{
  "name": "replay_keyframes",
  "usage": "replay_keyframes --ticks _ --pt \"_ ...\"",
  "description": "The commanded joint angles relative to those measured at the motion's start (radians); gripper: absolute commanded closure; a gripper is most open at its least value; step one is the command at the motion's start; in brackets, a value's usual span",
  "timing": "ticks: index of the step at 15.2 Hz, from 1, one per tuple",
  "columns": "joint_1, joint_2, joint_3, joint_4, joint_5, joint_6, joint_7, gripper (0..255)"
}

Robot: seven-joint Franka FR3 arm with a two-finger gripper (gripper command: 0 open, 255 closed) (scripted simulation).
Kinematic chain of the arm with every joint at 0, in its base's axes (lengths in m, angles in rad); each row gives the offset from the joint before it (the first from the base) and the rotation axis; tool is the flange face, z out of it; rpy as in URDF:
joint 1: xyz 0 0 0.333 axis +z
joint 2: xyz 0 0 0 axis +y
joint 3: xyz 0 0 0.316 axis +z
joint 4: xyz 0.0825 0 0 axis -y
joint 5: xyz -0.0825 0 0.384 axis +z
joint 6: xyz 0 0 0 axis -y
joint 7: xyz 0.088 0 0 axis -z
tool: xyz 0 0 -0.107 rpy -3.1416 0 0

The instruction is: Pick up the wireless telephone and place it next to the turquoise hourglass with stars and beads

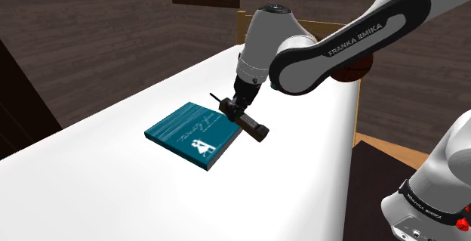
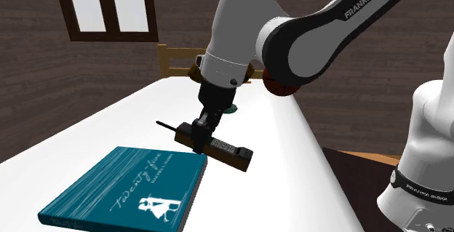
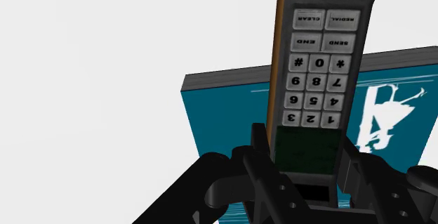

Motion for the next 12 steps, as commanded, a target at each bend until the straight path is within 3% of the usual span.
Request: replay_keyframes --ticks 1,12 --pt "0.000 -0.018 -0.001 0.010 0.018 -0.026 -0.014 255" --pt "0.003 -0.088 -0.012 0.096 0.075 -0.171 -0.060 255"
